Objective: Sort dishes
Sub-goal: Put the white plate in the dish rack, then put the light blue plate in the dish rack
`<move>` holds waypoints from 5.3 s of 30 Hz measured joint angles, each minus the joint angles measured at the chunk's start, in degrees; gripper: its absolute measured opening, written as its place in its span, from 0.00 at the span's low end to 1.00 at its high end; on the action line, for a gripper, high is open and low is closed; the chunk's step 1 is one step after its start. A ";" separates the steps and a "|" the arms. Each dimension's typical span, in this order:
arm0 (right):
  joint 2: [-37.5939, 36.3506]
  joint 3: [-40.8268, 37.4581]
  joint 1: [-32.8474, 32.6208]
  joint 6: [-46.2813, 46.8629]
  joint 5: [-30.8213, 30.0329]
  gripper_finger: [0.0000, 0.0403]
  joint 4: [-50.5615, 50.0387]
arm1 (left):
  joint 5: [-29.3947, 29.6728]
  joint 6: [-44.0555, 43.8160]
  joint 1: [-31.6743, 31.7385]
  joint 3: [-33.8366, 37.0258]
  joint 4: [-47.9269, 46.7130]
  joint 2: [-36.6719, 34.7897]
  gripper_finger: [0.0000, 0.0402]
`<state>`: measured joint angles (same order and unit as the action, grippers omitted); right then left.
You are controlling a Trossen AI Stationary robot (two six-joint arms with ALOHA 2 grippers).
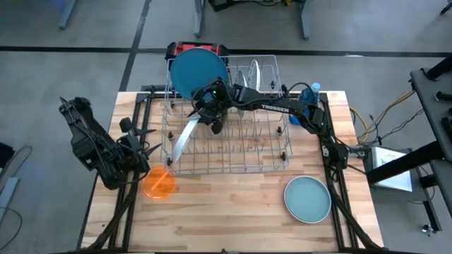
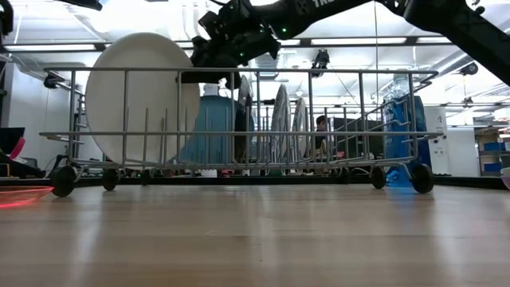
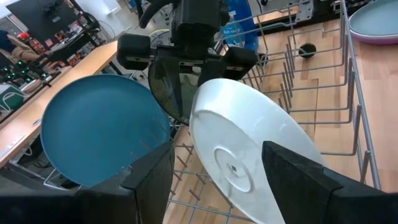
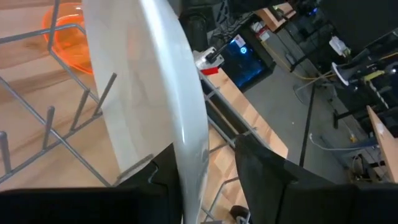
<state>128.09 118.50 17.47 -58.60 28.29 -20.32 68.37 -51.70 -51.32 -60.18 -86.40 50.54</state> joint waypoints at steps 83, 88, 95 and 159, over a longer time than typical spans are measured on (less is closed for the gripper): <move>-42.28 -25.76 -18.56 57.32 -42.94 0.13 -40.08 | -40.16 -17.48 -4.53 0.24 4.88 23.31 0.58; -48.19 -33.81 -24.82 74.07 -43.54 0.06 -42.45 | -36.18 -16.43 -4.54 0.24 7.11 23.71 0.58; -52.20 -44.59 -33.61 89.29 -43.37 0.02 -43.20 | -30.14 -5.91 -4.54 -0.66 13.94 23.23 0.58; -36.96 -64.08 -65.01 129.00 -38.72 0.02 -18.54 | -4.47 8.78 -4.40 -10.39 17.00 23.36 0.58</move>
<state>91.13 54.42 -47.53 70.39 -10.43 -38.85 63.90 -42.92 -55.72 -70.57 -69.40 73.90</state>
